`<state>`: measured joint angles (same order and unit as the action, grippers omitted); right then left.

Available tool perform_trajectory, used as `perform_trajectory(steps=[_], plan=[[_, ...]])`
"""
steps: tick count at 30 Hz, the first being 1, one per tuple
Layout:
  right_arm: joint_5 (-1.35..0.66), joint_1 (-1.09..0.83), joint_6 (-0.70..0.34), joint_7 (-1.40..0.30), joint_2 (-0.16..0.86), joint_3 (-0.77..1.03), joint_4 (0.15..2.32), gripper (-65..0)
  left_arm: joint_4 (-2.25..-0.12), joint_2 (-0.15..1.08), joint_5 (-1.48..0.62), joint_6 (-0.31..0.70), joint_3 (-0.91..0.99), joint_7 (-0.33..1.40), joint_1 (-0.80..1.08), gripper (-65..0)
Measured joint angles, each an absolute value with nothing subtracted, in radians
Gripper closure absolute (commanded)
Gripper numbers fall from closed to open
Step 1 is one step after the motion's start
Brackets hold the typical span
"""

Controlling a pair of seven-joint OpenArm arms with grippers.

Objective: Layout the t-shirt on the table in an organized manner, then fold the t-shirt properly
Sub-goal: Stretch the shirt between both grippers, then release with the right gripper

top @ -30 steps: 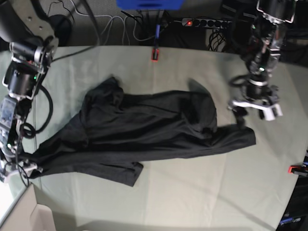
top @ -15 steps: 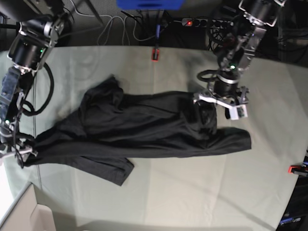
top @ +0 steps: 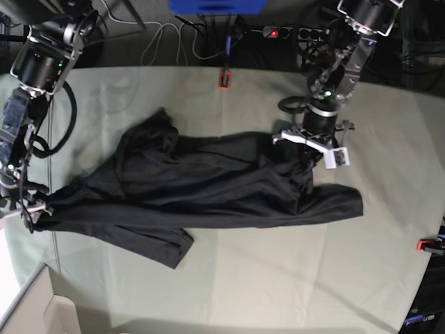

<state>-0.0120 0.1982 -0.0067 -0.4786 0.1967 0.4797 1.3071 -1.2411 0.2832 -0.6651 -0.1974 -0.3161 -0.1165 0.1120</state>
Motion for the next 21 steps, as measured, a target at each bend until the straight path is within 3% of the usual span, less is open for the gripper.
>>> perform_trajectory(steps=[2,5,10,14,21], plan=[[-0.012,0.198,-0.007,-0.478,0.197,0.479,1.307,-46.1,-1.293,0.315,-0.689,-0.199,-0.314,-0.125,0.136,0.0],[-0.011,0.184,-0.007,-0.470,0.197,0.474,1.308,-46.1,-1.398,0.361,-0.728,-0.197,-0.284,-0.116,0.200,-0.4],[-0.009,0.154,-0.007,-0.485,0.165,0.472,1.307,-46.6,-1.547,0.397,-0.756,-0.191,-0.071,-0.124,0.378,-0.3],[-0.014,0.107,-0.007,-0.469,0.139,0.470,1.349,-46.7,-1.570,0.390,-0.761,-0.188,0.075,-0.121,0.498,-0.3],[-0.008,0.021,-0.007,-0.469,0.095,0.473,1.551,-46.8,-1.567,0.385,-0.761,-0.187,0.101,-0.129,0.547,-0.3]])
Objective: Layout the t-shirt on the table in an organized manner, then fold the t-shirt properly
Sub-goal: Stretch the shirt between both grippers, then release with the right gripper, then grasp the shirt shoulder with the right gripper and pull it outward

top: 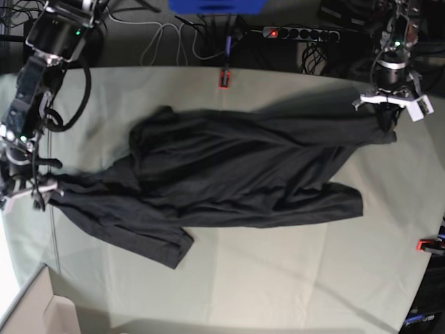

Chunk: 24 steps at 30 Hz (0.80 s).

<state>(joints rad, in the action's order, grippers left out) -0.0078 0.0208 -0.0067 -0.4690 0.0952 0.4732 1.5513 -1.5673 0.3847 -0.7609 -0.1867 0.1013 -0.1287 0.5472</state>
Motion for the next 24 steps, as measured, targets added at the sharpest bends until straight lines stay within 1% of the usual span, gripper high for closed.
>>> perform_trajectory(steps=[1,3,6,8,11,15,19,24], plan=[[-0.012,-0.003,-0.010,-0.463,0.085,0.465,1.596,-46.8,-1.570,0.385,-0.761,-0.187,0.099,-0.131,0.553,-0.3],[-0.004,-0.082,-0.049,-0.462,0.057,0.422,1.703,-46.8,-1.571,0.384,-0.761,-0.187,0.097,-0.120,0.562,-0.3],[-0.013,-0.242,-0.212,-0.480,-0.006,0.336,1.848,-46.8,-1.571,0.377,-0.761,-0.187,0.096,-0.118,0.558,-0.3],[-0.008,-0.321,-0.259,-0.482,-0.039,0.280,1.893,-46.8,-1.573,0.363,-0.759,-0.187,0.104,-0.123,0.555,-0.3],[-0.007,-0.397,-0.268,-0.471,-0.069,0.222,1.903,-46.8,-1.574,0.368,-0.757,-0.188,0.104,-0.121,0.557,-0.2],[-0.005,-0.454,-0.270,-0.479,-0.072,0.169,1.853,-46.6,-1.579,0.367,-0.757,-0.188,0.105,-0.128,0.551,-0.2],[-0.006,-0.456,-0.268,-0.463,-0.068,0.114,1.773,-46.3,-1.579,0.369,-0.757,-0.188,0.105,-0.125,0.551,-0.2],[-0.002,-0.430,-0.266,-0.469,-0.072,0.109,1.650,-46.2,-1.579,0.369,-0.757,-0.187,0.105,-0.124,0.537,-0.2]])
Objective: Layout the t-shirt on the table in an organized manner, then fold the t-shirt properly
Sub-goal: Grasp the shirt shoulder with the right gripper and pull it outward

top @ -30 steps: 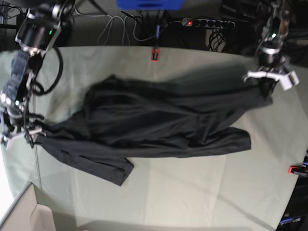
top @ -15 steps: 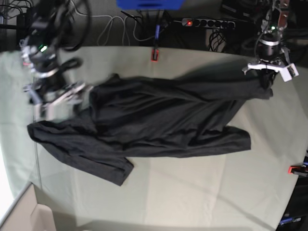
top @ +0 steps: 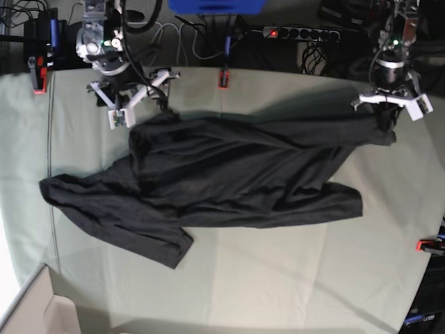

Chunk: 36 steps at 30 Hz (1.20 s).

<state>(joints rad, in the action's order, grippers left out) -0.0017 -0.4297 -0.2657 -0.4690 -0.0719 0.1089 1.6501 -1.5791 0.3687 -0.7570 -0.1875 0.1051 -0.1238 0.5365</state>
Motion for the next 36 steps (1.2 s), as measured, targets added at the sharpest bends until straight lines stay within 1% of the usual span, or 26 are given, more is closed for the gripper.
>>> perform_trajectory(steps=[4,10,11,13,15,17,20,22,25,28,30,33,36], plan=[[-0.003,-0.380,-0.264,-0.460,-0.081,0.109,1.570,-46.1,-1.579,0.369,-0.757,-0.187,0.105,-0.124,0.511,-0.2],[0.002,-0.344,-0.261,-0.420,-0.107,0.104,1.512,-46.0,-1.579,0.371,-0.757,-0.187,0.105,-0.121,0.476,-0.2],[-0.001,-0.336,-0.262,-0.421,-0.109,0.102,1.505,-45.6,-1.579,0.371,-0.757,-0.187,0.105,-0.120,0.473,-0.2],[-0.001,-0.328,-0.261,-0.416,-0.114,0.102,1.494,-42.8,-1.579,0.371,-0.757,-0.187,0.105,-0.121,0.467,-0.2],[-0.001,-0.328,-0.258,-0.403,-0.119,0.102,1.488,-37.5,-1.579,0.371,-0.757,-0.187,0.105,-0.121,0.465,-0.2],[-0.001,-0.324,-0.258,-0.398,-0.120,0.103,1.479,-30.4,-1.579,0.371,-0.757,-0.188,0.105,-0.121,0.463,-0.2],[-0.009,-0.310,-0.258,-0.392,-0.120,0.103,1.452,-13.5,-1.579,0.371,-0.757,-0.188,0.105,-0.121,0.462,-0.2],[-0.019,-0.314,-0.259,-0.396,-0.120,0.102,1.452,0.0,-1.579,0.368,-0.758,-0.188,0.118,-0.113,0.462,-0.2],[-0.013,-0.359,-0.263,-0.442,-0.118,0.102,1.515,0.0,-1.594,0.365,-0.760,-0.188,0.176,-0.110,0.463,-0.1],[-0.001,-0.458,-0.267,-0.490,-0.096,0.104,1.658,0.0,-1.639,0.366,-0.760,-0.187,0.236,-0.108,0.462,-0.1],[-0.001,-0.513,-0.271,-0.485,-0.091,0.106,1.790,0.0,-1.673,0.366,-0.760,-0.186,0.269,-0.107,0.466,-0.1],[-0.012,-0.540,-0.272,-0.460,-0.092,0.103,1.955,0.0,-1.716,0.366,-0.760,-0.184,0.300,-0.108,0.469,-0.1],[-0.012,-0.578,-0.273,-0.442,-0.092,0.104,2.037,0.0,-1.738,0.366,-0.760,-0.183,0.306,-0.113,0.469,-0.1]])
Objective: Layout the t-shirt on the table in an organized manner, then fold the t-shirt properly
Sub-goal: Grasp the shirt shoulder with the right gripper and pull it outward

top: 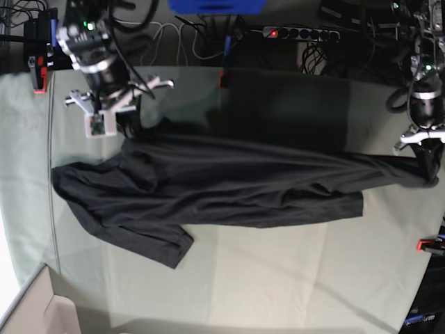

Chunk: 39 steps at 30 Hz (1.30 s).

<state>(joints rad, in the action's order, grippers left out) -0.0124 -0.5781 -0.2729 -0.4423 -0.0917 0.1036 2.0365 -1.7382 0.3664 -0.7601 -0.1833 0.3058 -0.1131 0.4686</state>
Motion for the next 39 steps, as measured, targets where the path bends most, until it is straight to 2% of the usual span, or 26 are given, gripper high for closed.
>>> perform_trajectory(steps=[2,7,13,18,20,24,29,34,39], plan=[[-0.008,-0.595,-0.277,-0.471,-0.094,0.104,2.025,0.0,-1.738,0.366,-0.760,-0.183,0.307,-0.113,0.487,-0.1],[-0.008,-0.624,-0.275,-0.416,-0.094,0.102,2.024,0.0,-1.723,0.363,-0.759,-0.183,0.305,-0.110,0.536,-0.1],[-0.009,-0.683,-0.278,-0.432,-0.094,0.096,1.972,0.0,-1.609,0.359,-0.757,-0.179,0.301,-0.105,0.566,-0.1],[-0.005,-0.739,-0.292,-0.432,-0.047,-0.030,1.962,0.0,-1.577,0.358,-0.757,-0.180,0.306,-0.110,0.568,-0.1],[-0.004,-0.743,-0.292,-0.432,-0.017,-0.106,1.950,-3.9,-1.577,0.363,-0.757,-0.181,0.307,-0.118,0.567,-0.1],[0.000,-0.715,-0.293,-0.476,0.028,-0.237,1.919,-18.2,-1.578,0.368,-0.757,-0.183,0.308,-0.118,0.548,-0.1],[-0.001,-0.699,-0.294,-0.514,0.035,-0.223,1.922,-30.5,-1.578,0.368,-0.757,-0.183,0.309,-0.117,0.516,-0.1],[-0.001,-0.693,-0.293,-0.516,0.016,-0.083,1.924,-32.9,-1.570,0.363,-0.757,-0.184,0.309,-0.116,0.523,-0.1],[0.000,-0.570,-0.292,-0.522,-0.006,-0.029,1.900,-33.0,-1.570,0.363,-0.757,-0.184,0.309,-0.117,0.524,-0.1]])
